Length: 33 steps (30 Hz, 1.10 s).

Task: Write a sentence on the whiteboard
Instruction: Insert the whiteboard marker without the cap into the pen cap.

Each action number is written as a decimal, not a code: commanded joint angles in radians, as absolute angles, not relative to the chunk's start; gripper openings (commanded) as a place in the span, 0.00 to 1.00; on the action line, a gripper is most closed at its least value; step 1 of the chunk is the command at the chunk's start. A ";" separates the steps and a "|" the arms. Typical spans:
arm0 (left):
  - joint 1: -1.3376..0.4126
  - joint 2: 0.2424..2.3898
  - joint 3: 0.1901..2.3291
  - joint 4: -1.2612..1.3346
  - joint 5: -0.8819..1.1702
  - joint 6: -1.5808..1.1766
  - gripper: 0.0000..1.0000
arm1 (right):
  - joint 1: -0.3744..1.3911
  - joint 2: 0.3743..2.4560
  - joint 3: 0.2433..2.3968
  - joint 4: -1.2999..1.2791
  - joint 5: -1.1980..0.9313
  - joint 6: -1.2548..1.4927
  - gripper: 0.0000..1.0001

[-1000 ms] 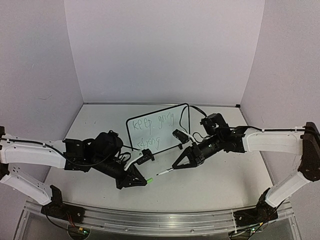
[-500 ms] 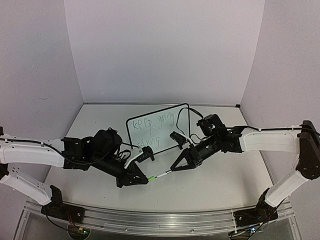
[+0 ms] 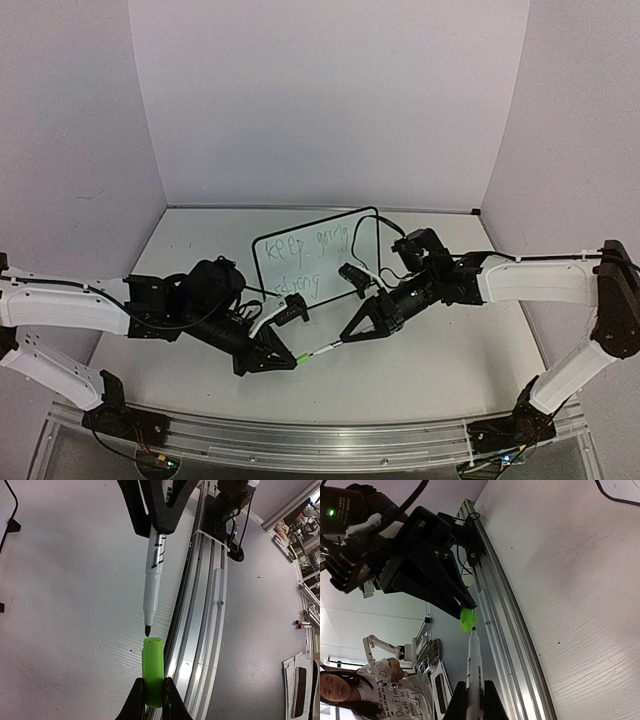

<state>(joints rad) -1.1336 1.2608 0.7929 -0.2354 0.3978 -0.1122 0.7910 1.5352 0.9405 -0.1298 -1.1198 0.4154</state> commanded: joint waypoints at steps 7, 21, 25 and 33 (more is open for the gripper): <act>-1.136 1.267 0.842 -0.220 0.375 -0.129 0.00 | 0.798 1.516 0.968 -0.138 -1.138 0.393 0.00; -1.136 1.273 0.842 -0.225 0.373 -0.135 0.00 | 0.799 1.505 0.970 -0.141 -1.138 0.389 0.00; -1.137 1.273 0.842 -0.220 0.376 -0.138 0.00 | 0.800 1.500 0.971 -0.141 -1.140 0.391 0.00; -1.136 1.282 0.846 -0.221 0.391 -0.134 0.00 | 0.802 1.502 0.979 -0.141 -1.140 0.391 0.00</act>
<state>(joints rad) -1.1336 1.2713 0.7929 -0.2359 0.3824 -0.1310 0.7929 1.5316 0.9409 -0.1440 -1.1202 0.4080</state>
